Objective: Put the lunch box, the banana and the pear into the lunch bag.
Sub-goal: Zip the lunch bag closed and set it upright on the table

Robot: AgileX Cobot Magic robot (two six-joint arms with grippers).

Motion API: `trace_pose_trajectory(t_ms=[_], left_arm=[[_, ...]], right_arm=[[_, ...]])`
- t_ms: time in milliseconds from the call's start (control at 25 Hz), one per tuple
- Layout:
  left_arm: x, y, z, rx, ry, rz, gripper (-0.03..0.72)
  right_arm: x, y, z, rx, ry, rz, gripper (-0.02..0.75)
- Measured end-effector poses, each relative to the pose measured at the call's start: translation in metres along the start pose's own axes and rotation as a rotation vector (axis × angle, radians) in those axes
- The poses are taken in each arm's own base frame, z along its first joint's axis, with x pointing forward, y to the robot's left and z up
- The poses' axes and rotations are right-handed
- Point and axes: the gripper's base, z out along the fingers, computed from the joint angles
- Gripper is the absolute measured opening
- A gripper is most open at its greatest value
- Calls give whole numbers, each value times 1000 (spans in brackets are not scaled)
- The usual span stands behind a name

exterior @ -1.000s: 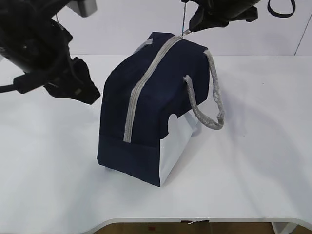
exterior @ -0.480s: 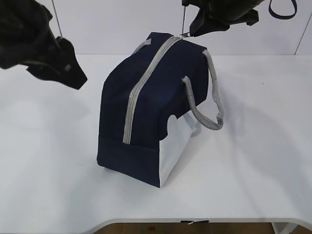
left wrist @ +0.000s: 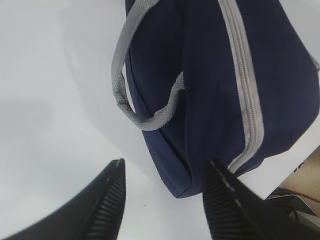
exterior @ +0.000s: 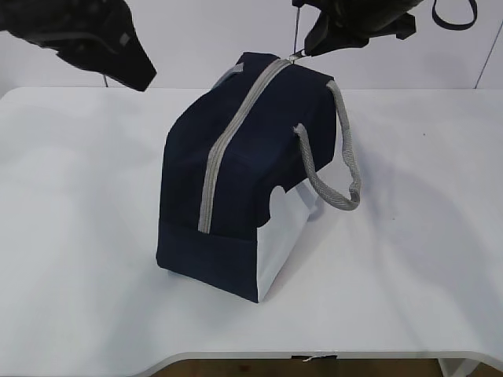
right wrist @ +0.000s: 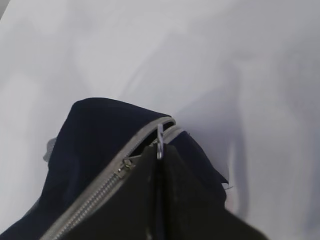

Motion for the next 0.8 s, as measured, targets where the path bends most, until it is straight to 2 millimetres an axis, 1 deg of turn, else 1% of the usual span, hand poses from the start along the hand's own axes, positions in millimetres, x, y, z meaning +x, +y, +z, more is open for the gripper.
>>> trace_pose_trajectory(t_ms=[160,280,360,520,600,680,800], left_arm=[[-6,0,17,28,20,-34,442],[-20,1,26,40,3,-46,475],[-30,2,33,40,2,-45,481],[-44,5,61,50,64,-45,484],[-48,7,73,54,89,-43,485],[-51,7,78,58,109,-37,485],[-50,6,86,77,152,-35,485]], right_arm=[[0,0,0,-3,-2,3,6],[-1,0,0,-4,-14,4,6],[-2,0,0,-5,-19,6,6],[-2,1,0,-6,-19,7,6],[-2,1,0,-7,-23,7,6],[-3,1,0,-7,-27,7,6],[-3,1,0,-5,-30,5,6]])
